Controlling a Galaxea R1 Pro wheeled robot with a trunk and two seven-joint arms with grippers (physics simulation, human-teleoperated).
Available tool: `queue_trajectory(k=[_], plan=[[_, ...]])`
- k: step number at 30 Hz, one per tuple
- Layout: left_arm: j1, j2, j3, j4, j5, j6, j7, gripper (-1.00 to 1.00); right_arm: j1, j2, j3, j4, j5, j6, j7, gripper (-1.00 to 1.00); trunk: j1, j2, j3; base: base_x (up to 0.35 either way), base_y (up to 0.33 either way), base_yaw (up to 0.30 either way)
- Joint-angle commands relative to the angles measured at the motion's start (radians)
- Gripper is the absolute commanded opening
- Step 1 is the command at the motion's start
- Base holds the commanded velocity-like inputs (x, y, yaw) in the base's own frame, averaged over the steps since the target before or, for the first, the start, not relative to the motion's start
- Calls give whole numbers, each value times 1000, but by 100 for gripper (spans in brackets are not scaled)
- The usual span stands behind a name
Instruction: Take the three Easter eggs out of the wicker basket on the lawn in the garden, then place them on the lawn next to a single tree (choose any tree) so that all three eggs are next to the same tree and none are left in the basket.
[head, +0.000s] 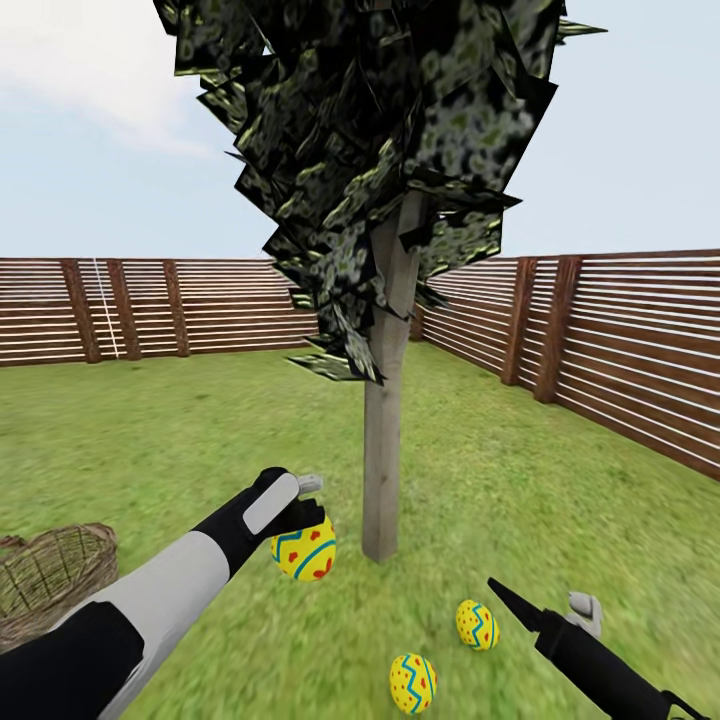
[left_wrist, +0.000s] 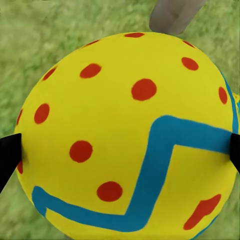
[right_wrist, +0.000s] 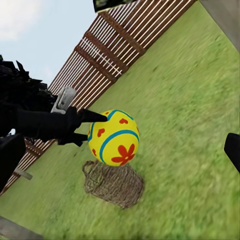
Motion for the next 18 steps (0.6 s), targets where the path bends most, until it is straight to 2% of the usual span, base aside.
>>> queue_trajectory(k=[1,18], plan=[[-1,1,-5,-1,9,-8,8,-100,0,1,-1,-1,-4,6,1,100,4,-8,-4,0,0,0],[-1,4,-6,0,8,-54,-10,-100,0,3,9,3,-4,5,2,100,69,-127,-57,0,0,0]])
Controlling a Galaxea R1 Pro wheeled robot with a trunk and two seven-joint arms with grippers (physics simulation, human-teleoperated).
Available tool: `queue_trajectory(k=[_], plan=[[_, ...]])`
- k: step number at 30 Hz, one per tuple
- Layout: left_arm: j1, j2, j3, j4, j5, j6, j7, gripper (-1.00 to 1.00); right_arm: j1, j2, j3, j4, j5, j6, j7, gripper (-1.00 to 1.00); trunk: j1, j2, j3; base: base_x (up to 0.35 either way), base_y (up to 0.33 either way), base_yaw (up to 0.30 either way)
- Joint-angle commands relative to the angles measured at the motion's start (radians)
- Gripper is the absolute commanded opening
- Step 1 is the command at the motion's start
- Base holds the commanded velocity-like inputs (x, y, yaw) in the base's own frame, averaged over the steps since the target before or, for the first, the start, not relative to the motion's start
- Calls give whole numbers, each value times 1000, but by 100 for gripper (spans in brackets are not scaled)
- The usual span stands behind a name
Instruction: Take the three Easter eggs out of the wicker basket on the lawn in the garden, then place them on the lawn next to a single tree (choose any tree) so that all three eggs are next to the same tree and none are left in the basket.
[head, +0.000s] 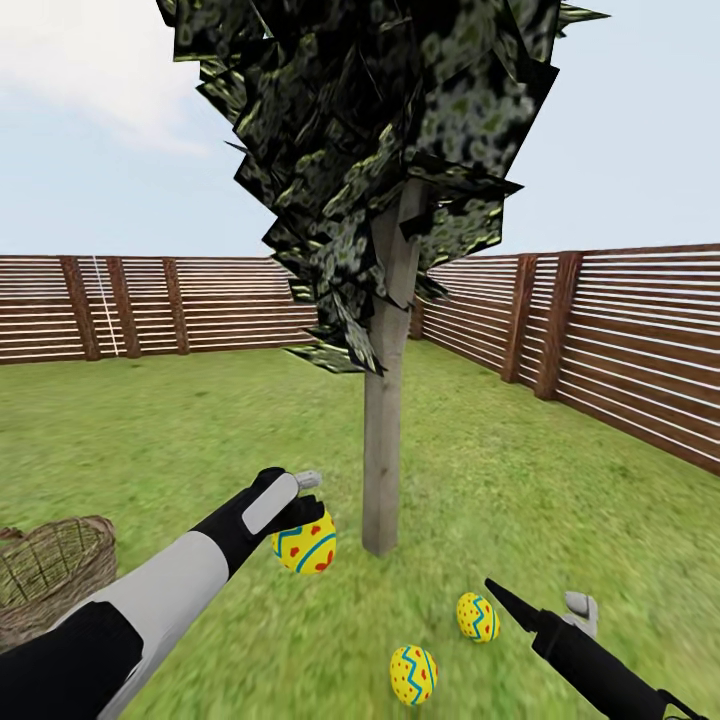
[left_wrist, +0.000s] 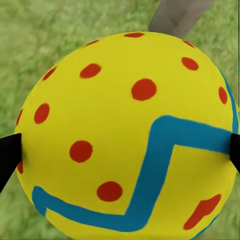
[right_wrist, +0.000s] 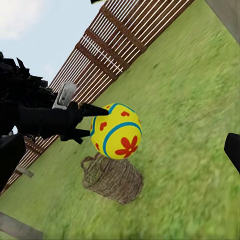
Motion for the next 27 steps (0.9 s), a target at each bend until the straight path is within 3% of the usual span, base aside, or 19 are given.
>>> queue_trajectory(k=[1,27], plan=[[-1,1,-5,-1,8,-1,0,-100,0,1,-1,-1,-4,6,1,100,4,-8,-4,0,0,0],[-1,0,-15,0,8,-11,-25,-100,0,1,0,0,-4,6,-5,100,104,-190,-86,0,0,0]])
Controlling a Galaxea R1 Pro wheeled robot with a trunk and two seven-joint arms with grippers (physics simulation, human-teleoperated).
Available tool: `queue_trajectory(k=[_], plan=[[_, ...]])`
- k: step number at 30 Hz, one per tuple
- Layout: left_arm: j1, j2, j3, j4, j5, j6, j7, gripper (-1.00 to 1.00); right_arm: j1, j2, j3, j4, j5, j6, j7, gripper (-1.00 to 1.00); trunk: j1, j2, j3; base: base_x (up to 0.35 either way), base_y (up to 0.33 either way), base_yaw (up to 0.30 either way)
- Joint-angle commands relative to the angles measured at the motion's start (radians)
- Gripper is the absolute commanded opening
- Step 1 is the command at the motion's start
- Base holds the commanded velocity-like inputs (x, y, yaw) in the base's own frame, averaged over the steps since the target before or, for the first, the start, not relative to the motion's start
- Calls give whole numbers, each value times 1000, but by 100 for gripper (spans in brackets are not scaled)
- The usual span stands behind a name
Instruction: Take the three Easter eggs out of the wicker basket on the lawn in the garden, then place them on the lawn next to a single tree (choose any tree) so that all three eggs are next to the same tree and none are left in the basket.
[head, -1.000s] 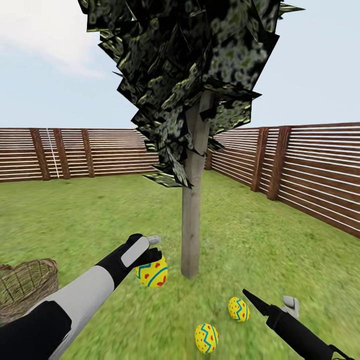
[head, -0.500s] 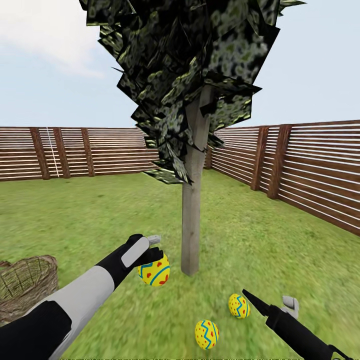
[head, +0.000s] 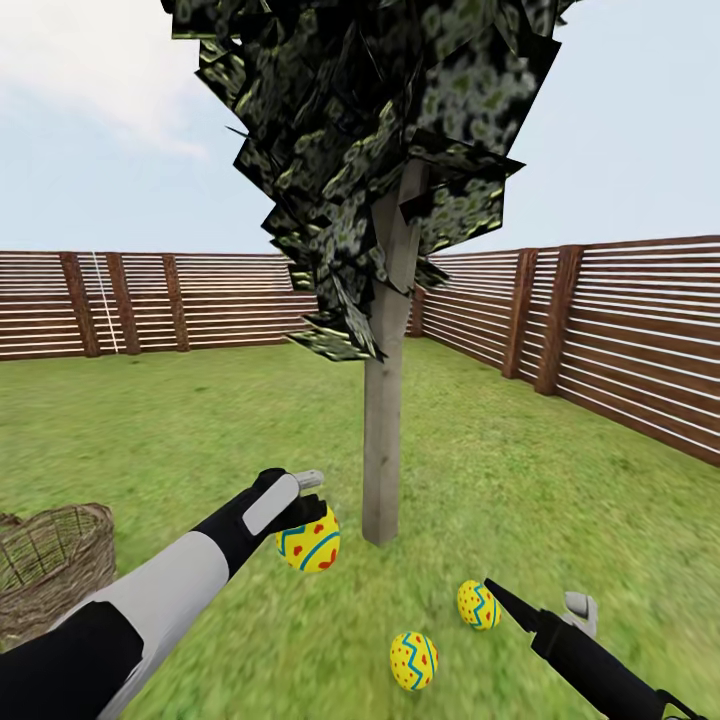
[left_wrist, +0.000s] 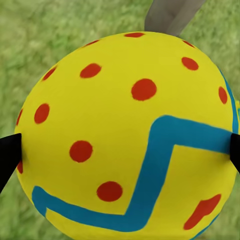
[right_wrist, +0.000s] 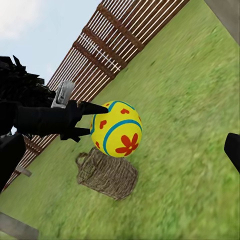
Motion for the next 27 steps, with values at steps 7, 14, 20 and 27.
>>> queue_trajectory(k=[7,14,20,27], plan=[[-1,1,-6,-1,9,0,7,-100,0,2,-2,-8,-5,3,6,100,27,-50,-23,0,0,0],[-1,1,-6,-1,9,0,6,-100,1,1,-2,-10,-64,-5,10,100,54,-99,-45,0,0,0],[-1,0,-6,-1,9,0,6,-100,1,1,0,-5,-67,-4,0,100,77,-141,-71,0,0,0],[-1,-1,-6,-1,10,3,6,-100,1,-1,2,0,-66,-2,-4,100,104,-190,-104,0,0,0]])
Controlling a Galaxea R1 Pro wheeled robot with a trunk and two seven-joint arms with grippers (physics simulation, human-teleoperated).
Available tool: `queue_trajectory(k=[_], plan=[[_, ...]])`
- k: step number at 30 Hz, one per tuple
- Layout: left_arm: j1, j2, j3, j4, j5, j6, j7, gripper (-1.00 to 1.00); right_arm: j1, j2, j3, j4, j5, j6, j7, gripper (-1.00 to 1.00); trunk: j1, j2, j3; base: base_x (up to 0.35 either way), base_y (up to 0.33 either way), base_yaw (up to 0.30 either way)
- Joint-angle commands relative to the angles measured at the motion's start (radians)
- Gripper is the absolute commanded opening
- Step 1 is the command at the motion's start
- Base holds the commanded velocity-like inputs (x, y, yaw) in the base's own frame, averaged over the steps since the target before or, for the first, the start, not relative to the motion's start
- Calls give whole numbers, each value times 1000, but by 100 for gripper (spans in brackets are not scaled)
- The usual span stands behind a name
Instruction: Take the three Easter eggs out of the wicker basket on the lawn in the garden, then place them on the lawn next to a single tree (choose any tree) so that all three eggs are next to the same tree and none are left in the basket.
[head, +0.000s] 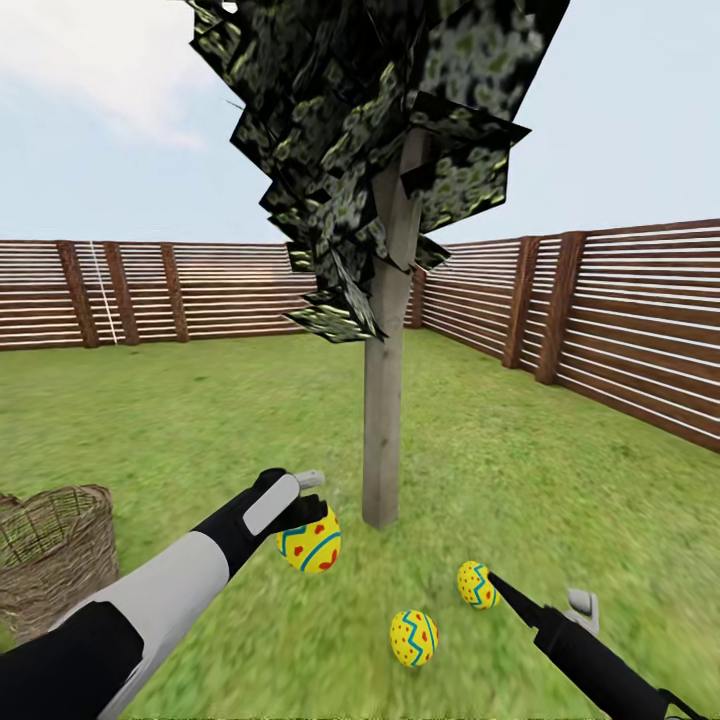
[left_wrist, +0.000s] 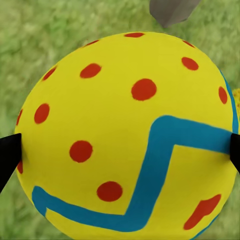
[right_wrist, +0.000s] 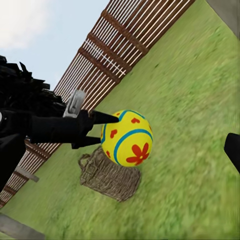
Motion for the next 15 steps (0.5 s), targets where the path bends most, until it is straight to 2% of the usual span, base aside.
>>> queue_trajectory(k=[1,15], plan=[[-1,0,-5,-1,9,1,8,-100,0,1,-1,-1,-4,6,0,100,4,-8,-6,0,0,0],[-1,2,-4,-1,15,13,8,-100,0,1,-2,1,-3,8,-1,100,58,-106,-72,0,0,0]])
